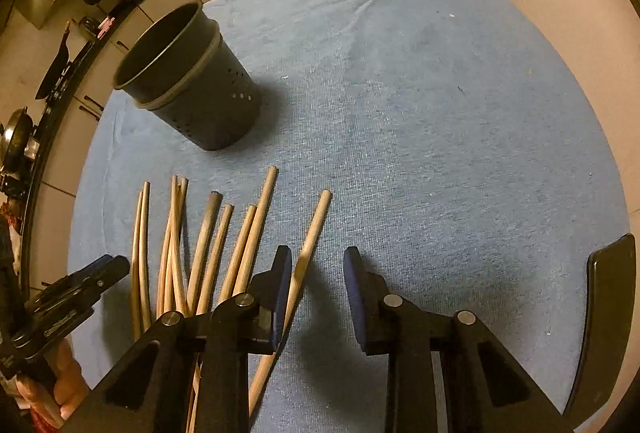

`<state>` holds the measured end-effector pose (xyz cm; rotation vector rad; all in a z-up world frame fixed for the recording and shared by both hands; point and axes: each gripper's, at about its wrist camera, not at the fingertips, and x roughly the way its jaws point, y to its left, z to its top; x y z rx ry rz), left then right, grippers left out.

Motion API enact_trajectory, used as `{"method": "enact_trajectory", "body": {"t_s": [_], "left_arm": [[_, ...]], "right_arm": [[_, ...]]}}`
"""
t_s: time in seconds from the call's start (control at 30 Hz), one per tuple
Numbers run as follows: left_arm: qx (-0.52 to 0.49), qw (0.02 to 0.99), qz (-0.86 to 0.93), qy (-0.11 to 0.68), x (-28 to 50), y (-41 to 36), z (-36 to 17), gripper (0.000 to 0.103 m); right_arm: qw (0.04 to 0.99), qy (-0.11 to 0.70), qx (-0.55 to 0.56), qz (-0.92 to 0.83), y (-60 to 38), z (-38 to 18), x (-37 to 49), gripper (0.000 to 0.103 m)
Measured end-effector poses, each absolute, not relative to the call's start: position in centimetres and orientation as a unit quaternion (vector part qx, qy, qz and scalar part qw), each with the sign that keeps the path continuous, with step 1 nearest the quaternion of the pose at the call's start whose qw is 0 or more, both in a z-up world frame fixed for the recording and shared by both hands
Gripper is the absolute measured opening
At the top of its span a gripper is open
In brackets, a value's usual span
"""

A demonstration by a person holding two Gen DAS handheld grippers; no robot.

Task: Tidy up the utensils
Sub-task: 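Lower the right gripper and grasp one wooden chopstick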

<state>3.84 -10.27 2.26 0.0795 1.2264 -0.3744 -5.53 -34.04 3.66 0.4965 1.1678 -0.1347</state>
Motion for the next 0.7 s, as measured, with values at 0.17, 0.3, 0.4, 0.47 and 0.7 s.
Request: {"method": "enact_trajectory", "body": {"t_s": [0.17, 0.3, 0.4, 0.47, 0.7], "left_arm": [[0.042, 0.798, -0.169, 0.577, 4.8, -10.8, 2.3, 0.036], [0.063, 0.801, -0.162, 0.572, 5.0, -11.7, 2.4, 0.036], [0.08, 0.805, -0.149, 0.569, 5.0, -12.2, 2.4, 0.027], [0.088, 0.809, -0.139, 0.564, 5.0, -12.1, 2.4, 0.014], [0.085, 0.808, -0.128, 0.568, 5.6, -11.4, 2.7, 0.007]], "right_arm": [[0.798, 0.556, 0.226, -0.06, -33.8, 3.4, -5.0, 0.027], [0.798, 0.561, 0.211, -0.065, -33.1, 3.3, -3.9, 0.026], [0.796, 0.568, 0.195, -0.074, -32.6, 3.0, -3.1, 0.021], [0.794, 0.573, 0.188, -0.077, -32.4, 3.0, -2.7, 0.018], [0.789, 0.586, 0.169, -0.081, -32.5, 2.9, -1.5, 0.011]]}}
